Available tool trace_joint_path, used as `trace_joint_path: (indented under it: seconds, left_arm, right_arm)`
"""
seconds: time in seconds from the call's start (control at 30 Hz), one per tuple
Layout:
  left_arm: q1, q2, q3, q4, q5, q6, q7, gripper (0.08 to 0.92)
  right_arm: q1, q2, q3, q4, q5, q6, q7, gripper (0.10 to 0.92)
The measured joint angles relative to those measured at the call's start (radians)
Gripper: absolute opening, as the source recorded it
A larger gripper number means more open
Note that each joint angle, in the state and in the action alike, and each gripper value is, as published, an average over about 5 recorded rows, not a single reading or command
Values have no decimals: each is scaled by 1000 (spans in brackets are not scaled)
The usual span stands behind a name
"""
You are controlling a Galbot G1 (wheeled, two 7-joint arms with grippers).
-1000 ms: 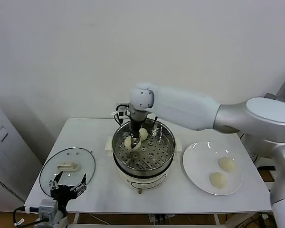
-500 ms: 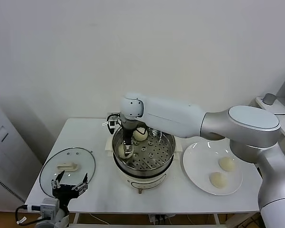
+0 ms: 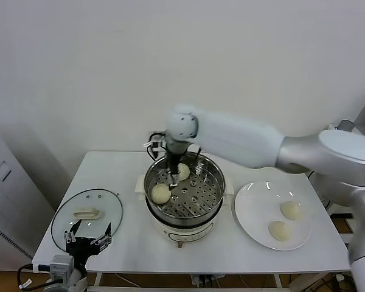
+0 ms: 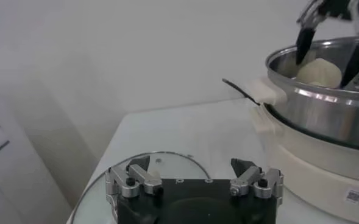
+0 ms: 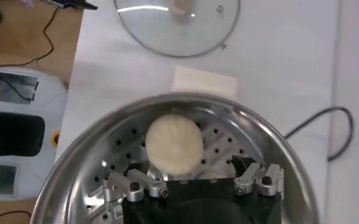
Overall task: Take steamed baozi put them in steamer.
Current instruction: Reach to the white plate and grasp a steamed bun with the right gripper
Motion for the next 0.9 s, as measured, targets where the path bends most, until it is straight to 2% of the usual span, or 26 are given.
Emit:
trace_joint_path:
  seconds: [0.27,0.5,0.7,0.9]
  left_arm:
    - [7,0,-2,-1,-21,0,-6,823]
    - [10,0,-5,7,-47,0,-7,823]
    - [25,0,-4,5,-54,2,-5,823]
    - [54,0,-8,-6,-51,4,-5,823]
  right_arm:
    - [92,-258,-2,118,-32,28,-72,823]
    - [93,-524,23,184,-115,240,-141,823]
    - [-69,-671,161,216,-221,410,-184,823]
    - [-292,-734,305,218,-345,522,-198,823]
